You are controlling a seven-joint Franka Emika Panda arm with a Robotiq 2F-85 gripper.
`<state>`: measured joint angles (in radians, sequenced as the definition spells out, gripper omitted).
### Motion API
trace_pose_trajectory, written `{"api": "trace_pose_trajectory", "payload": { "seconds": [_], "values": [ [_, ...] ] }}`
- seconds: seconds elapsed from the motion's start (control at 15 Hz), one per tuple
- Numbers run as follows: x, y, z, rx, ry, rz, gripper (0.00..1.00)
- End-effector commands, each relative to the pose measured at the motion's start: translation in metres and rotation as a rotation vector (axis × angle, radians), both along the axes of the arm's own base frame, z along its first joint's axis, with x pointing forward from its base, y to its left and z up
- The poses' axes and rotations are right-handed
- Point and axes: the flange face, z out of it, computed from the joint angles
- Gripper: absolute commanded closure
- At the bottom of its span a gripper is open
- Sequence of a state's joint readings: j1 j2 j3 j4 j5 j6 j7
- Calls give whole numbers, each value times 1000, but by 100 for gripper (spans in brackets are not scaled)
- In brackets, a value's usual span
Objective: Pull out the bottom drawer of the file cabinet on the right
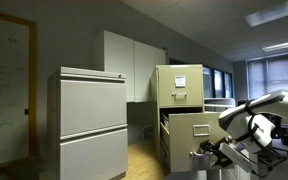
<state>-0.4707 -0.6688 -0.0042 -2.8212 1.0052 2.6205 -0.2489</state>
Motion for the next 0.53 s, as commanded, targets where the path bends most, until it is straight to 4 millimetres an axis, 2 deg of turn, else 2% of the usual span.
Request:
{"api": "trace_pose_trajectory", "payload": {
  "seconds": [0.0,0.47],
  "values": [
    [-6,-1,17,-117,-97,-73,1],
    [-12,19,15,-246,-179,-173,0]
  ]
}}
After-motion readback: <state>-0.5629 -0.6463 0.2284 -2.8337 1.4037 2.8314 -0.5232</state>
